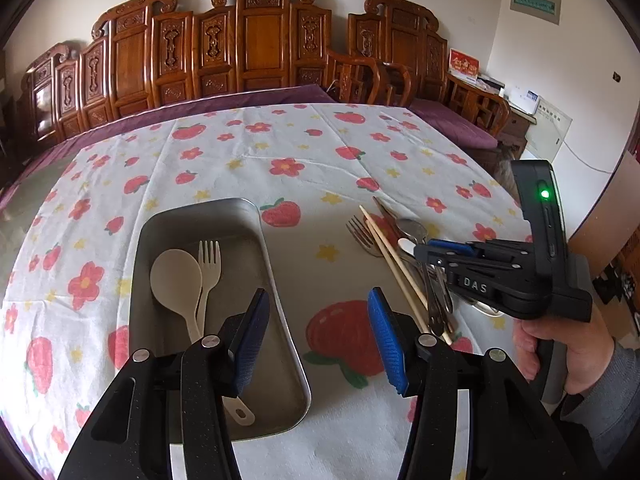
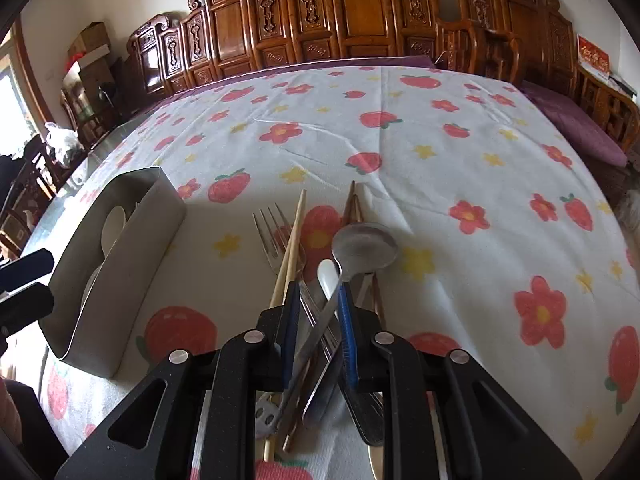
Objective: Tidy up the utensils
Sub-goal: 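Grasp a silver knife with the right gripper while the left gripper reaches toward the chopsticks, then grasp a wooden chopstick with the left gripper and lift it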
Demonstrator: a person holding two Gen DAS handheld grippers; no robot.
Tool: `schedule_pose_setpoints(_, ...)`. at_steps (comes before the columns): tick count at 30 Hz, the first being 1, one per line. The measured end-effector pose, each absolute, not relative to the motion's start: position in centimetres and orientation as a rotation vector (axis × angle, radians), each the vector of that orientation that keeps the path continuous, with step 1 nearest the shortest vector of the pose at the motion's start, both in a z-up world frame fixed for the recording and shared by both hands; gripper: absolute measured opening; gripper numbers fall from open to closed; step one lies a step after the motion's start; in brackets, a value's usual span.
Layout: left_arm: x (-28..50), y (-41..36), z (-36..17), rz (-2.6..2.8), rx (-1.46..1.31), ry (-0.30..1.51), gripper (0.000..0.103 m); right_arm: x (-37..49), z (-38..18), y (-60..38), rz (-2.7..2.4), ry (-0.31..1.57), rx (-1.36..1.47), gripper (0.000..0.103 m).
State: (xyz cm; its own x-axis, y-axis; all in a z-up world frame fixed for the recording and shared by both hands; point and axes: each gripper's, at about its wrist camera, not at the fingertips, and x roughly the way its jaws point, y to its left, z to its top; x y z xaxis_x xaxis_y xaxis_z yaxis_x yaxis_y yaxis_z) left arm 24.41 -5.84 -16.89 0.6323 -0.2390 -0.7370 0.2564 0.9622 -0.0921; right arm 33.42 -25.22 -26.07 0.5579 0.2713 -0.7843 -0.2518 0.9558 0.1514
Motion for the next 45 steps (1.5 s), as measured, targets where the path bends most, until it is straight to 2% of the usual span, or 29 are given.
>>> schedule_pose_setpoints(7, 24.3, -6.3, -17.2, -0.296, 0.027, 0.85, 0.049, 34.7, -26.9, -25.1, 0.269, 0.954, 0.033, 0.024)
schedule_pose_setpoints(13, 24.2, -6.8, -17.6, -0.292, 0.046, 0.86, 0.049, 36.0, -27.4, -26.3, 0.274, 0.99, 0.15, 0.024)
schedule_pose_setpoints(14, 24.2, -6.9, -17.7, -0.29, 0.048, 0.862, 0.049, 36.1, -27.5, -26.5, 0.272, 0.995, 0.167, 0.018)
schedule_pose_setpoints(18, 24.2, -7.3, -17.9, -0.294, 0.052, 0.863, 0.049, 36.1, -27.6, -26.7, 0.285, 0.997, 0.211, 0.015)
schedule_pose_setpoints(21, 24.0, -7.8, -18.1, -0.297, 0.065, 0.862, 0.049, 35.9, -27.1, -26.9, 0.308, 0.989, 0.236, 0.008)
schedule_pose_setpoints(22, 24.1, -8.0, -18.1, -0.297, 0.068, 0.863, 0.049, 35.8, -26.9, -27.0, 0.321, 0.983, 0.25, 0.003)
schedule_pose_setpoints(34, 24.5, -10.7, -19.7, -0.316, 0.106, 0.883, 0.049, 33.7, -23.3, -29.4, 0.353, 0.879, 0.25, 0.002)
schedule_pose_setpoints(45, 25.7, -14.7, -22.8, -0.349, 0.138, 0.935, 0.049, 33.5, -23.2, -31.2, 0.298, 0.856, 0.195, 0.003)
